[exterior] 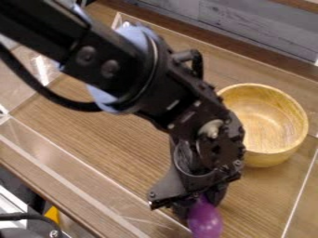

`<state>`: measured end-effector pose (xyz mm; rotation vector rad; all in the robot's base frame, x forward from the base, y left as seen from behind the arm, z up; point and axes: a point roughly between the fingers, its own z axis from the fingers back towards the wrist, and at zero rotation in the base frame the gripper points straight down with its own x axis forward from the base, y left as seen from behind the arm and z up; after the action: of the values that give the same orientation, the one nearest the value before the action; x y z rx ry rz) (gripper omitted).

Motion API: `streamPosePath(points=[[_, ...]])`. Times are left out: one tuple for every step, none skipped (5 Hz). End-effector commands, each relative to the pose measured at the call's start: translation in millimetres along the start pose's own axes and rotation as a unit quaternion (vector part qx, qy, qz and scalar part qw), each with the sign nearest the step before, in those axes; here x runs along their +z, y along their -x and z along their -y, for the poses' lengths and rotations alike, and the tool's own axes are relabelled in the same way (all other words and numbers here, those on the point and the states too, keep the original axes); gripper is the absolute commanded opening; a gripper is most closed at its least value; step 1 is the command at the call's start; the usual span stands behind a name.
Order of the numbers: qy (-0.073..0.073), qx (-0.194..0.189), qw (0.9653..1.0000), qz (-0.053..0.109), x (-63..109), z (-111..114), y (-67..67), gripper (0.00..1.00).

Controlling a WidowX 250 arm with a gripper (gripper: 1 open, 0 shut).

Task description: Put the purple eggplant in the brown bowl

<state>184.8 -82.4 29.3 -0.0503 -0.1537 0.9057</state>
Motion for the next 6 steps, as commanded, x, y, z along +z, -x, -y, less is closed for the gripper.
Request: streamPosePath(points=[[0.026,-0.002,0.9997,0.000,16.7,12.4,-6.1,0.00],[0.030,-0.001,0.9995,-0.006,28.2,15.3,-14.9,0.00],[0.032,-0.006,0.9994,-0.012,37.9,23.3,-26.1,0.00],[0.030,0.001,0.9994,-0.018,43.5,37.4,-41.3,0.00],[0.034,0.023,0.9988,-0.025,45.4,53.5,-54.9,0.00],[0.043,0.035,0.9980,-0.033,45.0,64.1,-63.2,0.00]])
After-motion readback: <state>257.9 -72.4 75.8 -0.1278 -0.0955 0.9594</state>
